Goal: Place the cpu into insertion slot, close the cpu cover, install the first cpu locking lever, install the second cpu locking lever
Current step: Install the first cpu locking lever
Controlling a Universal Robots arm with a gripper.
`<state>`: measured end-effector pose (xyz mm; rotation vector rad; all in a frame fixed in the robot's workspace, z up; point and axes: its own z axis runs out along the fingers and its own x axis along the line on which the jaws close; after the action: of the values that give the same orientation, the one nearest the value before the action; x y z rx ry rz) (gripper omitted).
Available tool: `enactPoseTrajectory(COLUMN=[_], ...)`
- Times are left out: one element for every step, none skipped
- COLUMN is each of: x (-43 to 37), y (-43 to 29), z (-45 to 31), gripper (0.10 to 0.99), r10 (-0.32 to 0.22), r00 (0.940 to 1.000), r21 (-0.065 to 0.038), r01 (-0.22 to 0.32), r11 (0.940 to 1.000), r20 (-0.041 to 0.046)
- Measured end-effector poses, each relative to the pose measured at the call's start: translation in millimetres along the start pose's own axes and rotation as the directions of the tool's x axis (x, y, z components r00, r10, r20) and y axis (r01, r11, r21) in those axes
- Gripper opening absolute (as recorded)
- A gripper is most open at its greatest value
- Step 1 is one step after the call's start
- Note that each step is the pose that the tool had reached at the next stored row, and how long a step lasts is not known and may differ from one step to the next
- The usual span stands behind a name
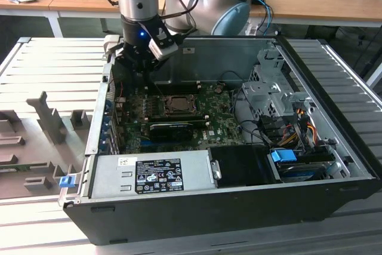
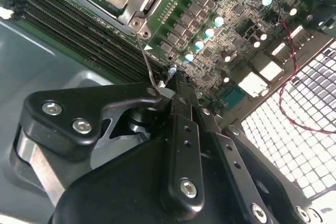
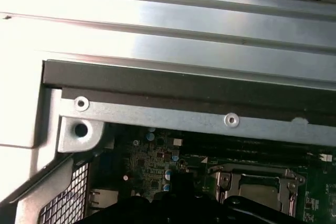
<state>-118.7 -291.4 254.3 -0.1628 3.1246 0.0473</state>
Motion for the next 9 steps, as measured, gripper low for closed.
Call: enactPoseTrajectory(x=[-1.2,-2.2,-3.0,-3.7,-4.6,-5.6,-7.6,-10.8,-14.3], y=[-0.1,-0.3,-0.3,-0.4,-0.5,-0.6,-0.8,-1.1,-1.5], z=[0.0,-0.1,0.0,0.0,0.1,0.0,0.0,0.1,0.1], gripper=[0.106,0.106,0.106,0.106,0.106,0.106,0.106,0.106,0.106], r10=[0.0,0.0,0.0,0.001,0.001,0.001,0.002,0.003,0.003], r00=[1.0,1.0,1.0,1.0,1.0,1.0,1.0,1.0,1.0], r21=[0.0,0.0,0.0,0.0,0.0,0.0,0.0,0.0,0.0], r01=[0.0,0.0,0.0,-0.001,-0.001,-0.001,-0.002,-0.003,-0.003], r11=[1.0,1.0,1.0,1.0,1.0,1.0,1.0,1.0,1.0], r20=[0.0,-0.0003,-0.0001,-0.0001,0.0001,0.0,0.0,-0.0001,0.0])
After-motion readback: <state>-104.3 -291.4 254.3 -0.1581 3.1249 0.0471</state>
